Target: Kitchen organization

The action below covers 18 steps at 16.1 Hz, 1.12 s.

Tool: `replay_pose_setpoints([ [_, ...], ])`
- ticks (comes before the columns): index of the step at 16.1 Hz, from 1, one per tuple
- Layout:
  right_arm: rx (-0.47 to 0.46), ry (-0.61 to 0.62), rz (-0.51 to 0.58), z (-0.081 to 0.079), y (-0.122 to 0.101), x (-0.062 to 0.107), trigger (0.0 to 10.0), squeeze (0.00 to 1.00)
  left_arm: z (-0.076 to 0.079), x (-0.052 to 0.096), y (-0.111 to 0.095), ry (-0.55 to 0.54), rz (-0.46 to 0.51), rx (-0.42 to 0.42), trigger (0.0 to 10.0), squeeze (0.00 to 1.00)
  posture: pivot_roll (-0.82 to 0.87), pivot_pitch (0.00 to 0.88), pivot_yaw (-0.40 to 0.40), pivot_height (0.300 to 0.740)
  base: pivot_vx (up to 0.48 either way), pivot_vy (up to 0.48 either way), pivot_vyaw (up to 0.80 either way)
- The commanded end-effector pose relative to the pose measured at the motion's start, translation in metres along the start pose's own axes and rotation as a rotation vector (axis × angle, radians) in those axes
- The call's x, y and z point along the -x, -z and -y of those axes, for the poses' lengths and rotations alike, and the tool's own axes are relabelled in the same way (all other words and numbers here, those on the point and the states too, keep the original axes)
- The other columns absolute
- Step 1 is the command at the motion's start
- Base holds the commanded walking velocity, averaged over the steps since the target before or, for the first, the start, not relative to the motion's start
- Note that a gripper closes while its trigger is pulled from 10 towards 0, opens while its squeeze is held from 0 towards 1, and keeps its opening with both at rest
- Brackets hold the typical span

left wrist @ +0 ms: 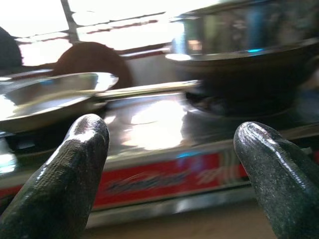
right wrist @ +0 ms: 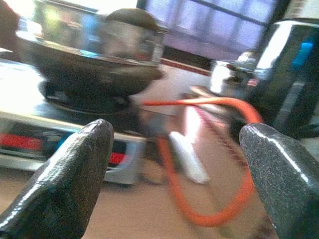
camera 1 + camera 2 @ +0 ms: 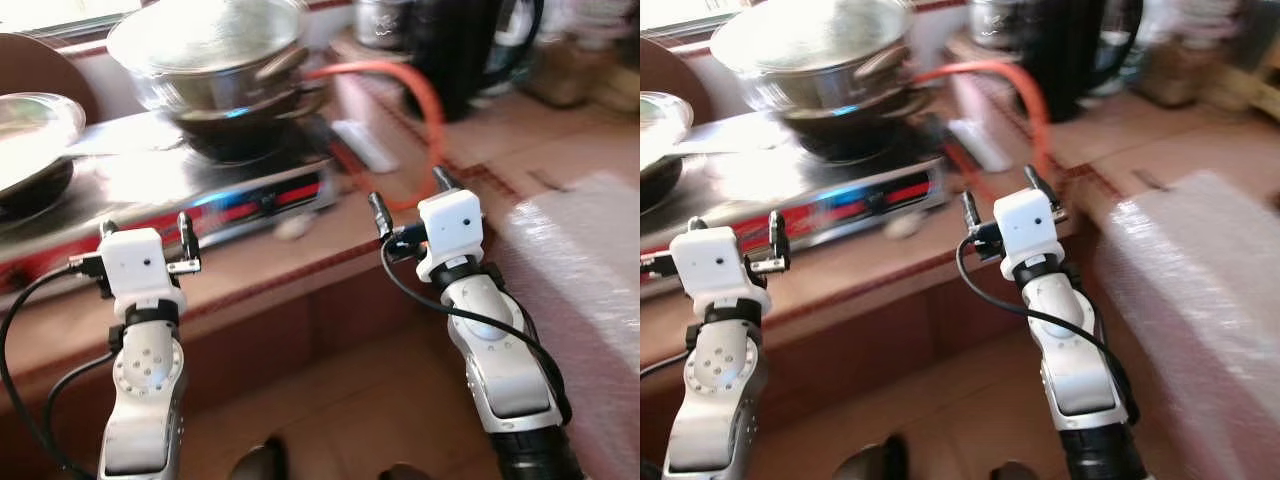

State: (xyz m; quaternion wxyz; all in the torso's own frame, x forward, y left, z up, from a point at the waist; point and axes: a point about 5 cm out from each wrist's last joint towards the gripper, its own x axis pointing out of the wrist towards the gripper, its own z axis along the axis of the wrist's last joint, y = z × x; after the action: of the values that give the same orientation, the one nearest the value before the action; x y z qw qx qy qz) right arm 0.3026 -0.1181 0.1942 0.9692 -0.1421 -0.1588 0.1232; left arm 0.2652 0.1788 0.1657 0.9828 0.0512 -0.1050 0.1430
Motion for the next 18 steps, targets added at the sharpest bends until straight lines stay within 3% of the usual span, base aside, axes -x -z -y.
replay_pose_setpoints([
  [1, 0.006, 0.005, 0.012, 0.001, -0.003, 0.0, 10.0, 0.0, 0.0, 0.001, 0.003, 0.003, -0.018, 0.0, 10.0, 0.0, -0.12, 0.149, 0.066, 0.74, -0.326, 0.0, 0.0],
  [6, 0.01, 0.02, 0.014, 0.003, -0.003, 0.0, 10.0, 0.0, 0.001, -0.001, 0.002, 0.021, -0.016, 0.001, 10.0, 0.0, -0.12, 0.145, 0.074, 0.74, -0.306, 0.0, 0.0],
  [11, 0.007, 0.021, 0.01, 0.002, -0.001, -0.001, 10.0, 0.0, -0.001, -0.001, 0.009, 0.022, -0.041, -0.002, 10.0, 0.0, -0.12, 0.143, 0.078, 0.74, -0.051, 0.0, 0.0],
  [15, -0.007, 0.019, -0.043, 0.002, 0.014, 0.003, 10.0, 0.0, -0.013, 0.01, 0.045, -0.004, -0.168, -0.022, 10.0, 0.0, -0.12, 0.146, 0.077, 0.74, 0.0, 0.0, 0.0],
  [16, -0.018, 0.018, -0.09, 0.002, 0.026, 0.007, 10.0, 0.0, -0.014, 0.017, 0.061, 0.001, -0.237, 0.007, 10.0, 0.0, -0.12, 0.146, 0.077, 0.74, 0.0, 0.0, 0.0],
  [18, -0.044, 0.035, -0.201, 0.005, 0.053, 0.019, 10.0, 0.0, -0.009, 0.033, 0.097, 0.073, -0.361, -0.022, 10.0, 0.0, -0.12, 0.147, 0.077, 0.74, 0.0, 0.0, 0.0],
])
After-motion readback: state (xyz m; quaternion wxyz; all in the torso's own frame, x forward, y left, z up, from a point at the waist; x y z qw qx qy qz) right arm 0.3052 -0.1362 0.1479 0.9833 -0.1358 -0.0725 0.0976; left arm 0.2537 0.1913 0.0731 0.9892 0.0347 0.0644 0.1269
